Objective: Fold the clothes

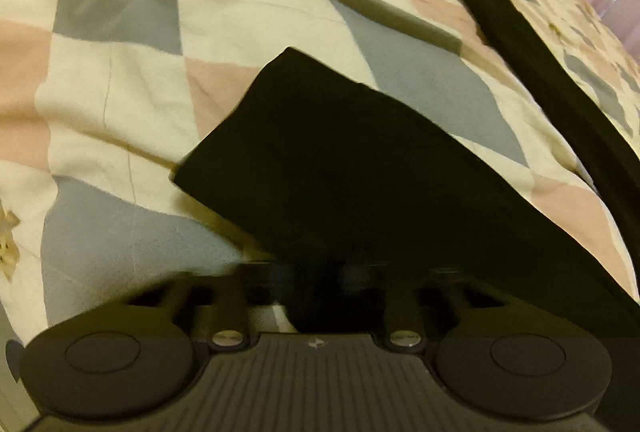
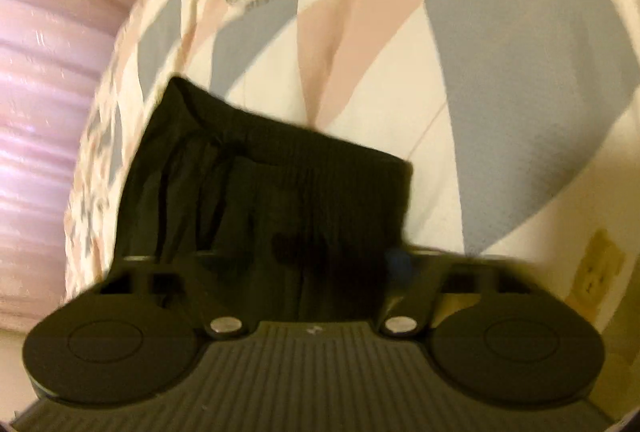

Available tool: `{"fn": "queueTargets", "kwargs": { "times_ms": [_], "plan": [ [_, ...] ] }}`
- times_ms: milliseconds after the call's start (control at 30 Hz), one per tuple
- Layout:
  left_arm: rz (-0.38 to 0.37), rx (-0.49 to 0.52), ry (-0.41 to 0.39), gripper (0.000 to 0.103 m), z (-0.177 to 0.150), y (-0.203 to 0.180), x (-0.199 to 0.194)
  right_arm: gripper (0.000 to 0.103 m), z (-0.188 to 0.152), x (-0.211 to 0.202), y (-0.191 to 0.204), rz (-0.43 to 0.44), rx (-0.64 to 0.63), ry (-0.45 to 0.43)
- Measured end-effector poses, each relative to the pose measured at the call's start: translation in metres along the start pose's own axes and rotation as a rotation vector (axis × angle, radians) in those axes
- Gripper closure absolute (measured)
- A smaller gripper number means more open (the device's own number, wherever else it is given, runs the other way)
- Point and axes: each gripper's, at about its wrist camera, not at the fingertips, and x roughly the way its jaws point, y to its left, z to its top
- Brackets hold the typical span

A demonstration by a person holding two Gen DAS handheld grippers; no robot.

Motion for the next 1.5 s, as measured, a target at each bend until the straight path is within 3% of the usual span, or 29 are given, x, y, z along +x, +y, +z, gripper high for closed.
{"fn": "queueTargets", "kwargs": {
  "times_ms": [67, 167, 300, 433, 533, 567, 600, 633, 700, 767, 833, 900, 1000, 1133, 1300, 1400, 1500],
  "plan": [
    [0.006, 0.042, -0.013, 0.103, 0.003, -0.003, -0.005, 0.097, -0.001, -0.005, 0.004, -0.014, -0.033, -0.005],
    [-0.013, 0.082, -0.043, 0.102, 0.012, 0.002, -0.026, 0.099, -0.004, -0.032, 0.021, -0.044, -0.122, -0.076],
    [0.005, 0.161, -0.047, 0.099, 0.020, 0.002, -0.039, 0.100, -0.005, -0.055, 0.032, -0.069, -0.158, -0.104],
    [0.101, 0.286, 0.020, 0.098, 0.003, -0.011, -0.018, 0.099, -0.004, -0.031, 0.017, -0.187, -0.141, -0.011],
    [0.171, 0.325, 0.032, 0.089, -0.008, -0.018, -0.018, 0.094, -0.001, -0.015, 0.004, -0.233, -0.121, 0.059],
    [0.184, 0.315, 0.023, 0.085, -0.008, -0.019, -0.023, 0.085, 0.001, -0.019, 0.012, -0.255, -0.142, 0.062],
    [0.196, 0.304, 0.014, 0.076, -0.008, -0.019, -0.029, 0.070, 0.002, -0.024, 0.021, -0.287, -0.179, 0.060],
    [0.210, 0.288, 0.002, 0.073, -0.007, -0.017, -0.039, 0.063, 0.003, -0.032, 0.033, -0.341, -0.249, 0.046],
    [0.271, 0.262, -0.014, 0.068, -0.005, -0.011, -0.058, 0.035, 0.002, -0.046, 0.058, -0.467, -0.397, 0.018],
    [0.347, 0.266, 0.001, 0.067, -0.006, -0.008, -0.077, 0.030, -0.001, -0.062, 0.077, -0.520, -0.506, 0.002],
    [0.379, 0.269, 0.028, 0.065, -0.012, -0.014, -0.097, 0.026, -0.005, -0.076, 0.090, -0.437, -0.536, 0.042],
    [0.358, 0.273, 0.060, 0.062, -0.022, -0.032, -0.120, 0.020, -0.015, -0.082, 0.105, -0.361, -0.536, 0.104],
    [0.290, 0.362, 0.069, 0.050, -0.045, -0.085, -0.150, 0.016, -0.044, -0.081, 0.139, -0.259, -0.592, 0.202],
    [0.184, 0.491, 0.050, 0.047, -0.069, -0.166, -0.183, 0.013, -0.087, -0.086, 0.186, -0.144, -0.681, 0.256],
    [0.103, 0.607, -0.015, 0.039, -0.073, -0.237, -0.229, 0.005, -0.121, -0.115, 0.237, -0.035, -0.828, 0.218],
    [0.066, 0.656, -0.080, 0.026, -0.072, -0.256, -0.256, 0.002, -0.133, -0.140, 0.257, 0.003, -0.898, 0.150],
    [0.054, 0.712, -0.122, 0.023, -0.071, -0.266, -0.275, 0.001, -0.138, -0.157, 0.269, 0.018, -0.909, 0.109]
  ]
}}
